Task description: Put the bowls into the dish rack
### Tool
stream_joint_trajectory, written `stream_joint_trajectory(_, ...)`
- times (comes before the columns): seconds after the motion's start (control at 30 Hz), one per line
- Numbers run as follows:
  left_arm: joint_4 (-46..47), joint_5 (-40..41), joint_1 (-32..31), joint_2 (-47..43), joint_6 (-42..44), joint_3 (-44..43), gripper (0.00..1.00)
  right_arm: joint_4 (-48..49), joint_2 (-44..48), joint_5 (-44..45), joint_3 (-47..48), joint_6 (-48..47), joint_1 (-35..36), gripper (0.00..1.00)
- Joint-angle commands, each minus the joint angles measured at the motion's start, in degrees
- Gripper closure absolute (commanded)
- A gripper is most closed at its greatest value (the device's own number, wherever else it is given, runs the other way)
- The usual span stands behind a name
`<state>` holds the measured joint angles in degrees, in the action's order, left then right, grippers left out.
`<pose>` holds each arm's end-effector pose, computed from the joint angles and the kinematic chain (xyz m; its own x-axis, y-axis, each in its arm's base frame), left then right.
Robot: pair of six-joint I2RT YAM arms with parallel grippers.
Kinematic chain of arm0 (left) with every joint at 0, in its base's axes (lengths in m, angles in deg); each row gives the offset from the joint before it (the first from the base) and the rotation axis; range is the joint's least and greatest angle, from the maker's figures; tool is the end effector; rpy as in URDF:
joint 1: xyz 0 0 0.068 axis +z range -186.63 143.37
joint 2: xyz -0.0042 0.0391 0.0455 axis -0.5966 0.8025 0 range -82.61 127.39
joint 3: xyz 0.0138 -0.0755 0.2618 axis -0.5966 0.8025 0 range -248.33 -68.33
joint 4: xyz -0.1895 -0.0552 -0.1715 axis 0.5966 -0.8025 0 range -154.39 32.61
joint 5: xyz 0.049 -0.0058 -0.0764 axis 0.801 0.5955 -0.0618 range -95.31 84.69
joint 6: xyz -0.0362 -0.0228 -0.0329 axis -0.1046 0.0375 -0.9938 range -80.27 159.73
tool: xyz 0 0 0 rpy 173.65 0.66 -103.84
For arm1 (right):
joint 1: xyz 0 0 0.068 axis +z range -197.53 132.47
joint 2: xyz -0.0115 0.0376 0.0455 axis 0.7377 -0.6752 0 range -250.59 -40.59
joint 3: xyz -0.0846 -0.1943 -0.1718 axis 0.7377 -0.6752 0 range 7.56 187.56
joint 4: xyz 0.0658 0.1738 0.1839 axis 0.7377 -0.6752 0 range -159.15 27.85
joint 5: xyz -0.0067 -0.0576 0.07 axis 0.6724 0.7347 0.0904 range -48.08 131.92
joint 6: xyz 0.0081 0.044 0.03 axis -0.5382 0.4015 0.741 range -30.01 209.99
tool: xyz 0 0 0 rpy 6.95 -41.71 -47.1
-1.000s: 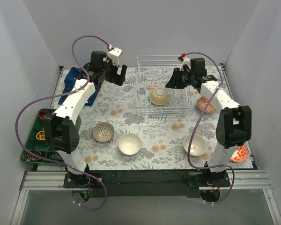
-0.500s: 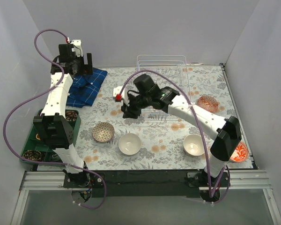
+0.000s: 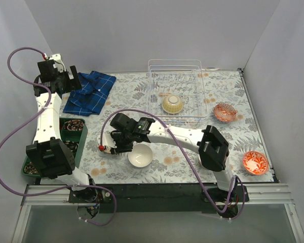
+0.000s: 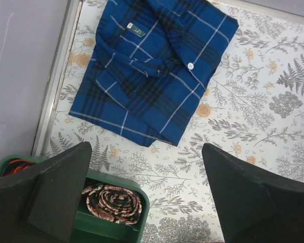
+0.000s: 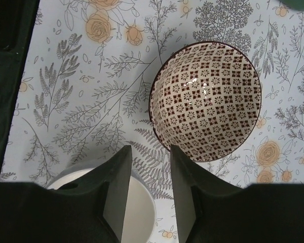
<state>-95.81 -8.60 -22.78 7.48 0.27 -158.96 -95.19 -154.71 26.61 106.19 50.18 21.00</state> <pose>0.3416 0.0820 0.3725 -0.3363 -0.7364 -0.5870 -0.5294 0.6633 -0.5289 0.1566 0.4237 0.2658 0.4051 -0.6574 -0.6354 -0.9142 -0.3003 -0.2721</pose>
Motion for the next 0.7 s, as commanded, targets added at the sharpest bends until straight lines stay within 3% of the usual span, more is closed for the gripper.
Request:
stream_joint_trajectory(0.0, 2.38, -2.07, 0.22, -3.86, 0.09, 1.86, 0.09, 1.31, -1.36, 2.57, 3.85, -2.38, 0.55, 0.55)
stream_joint_trajectory(0.67, 1.41, -2.51, 0.22, -5.35, -2.29, 1.95, 0.09, 3.50, -7.42, 6.87, 4.46, -6.24, 2.22, 0.58)
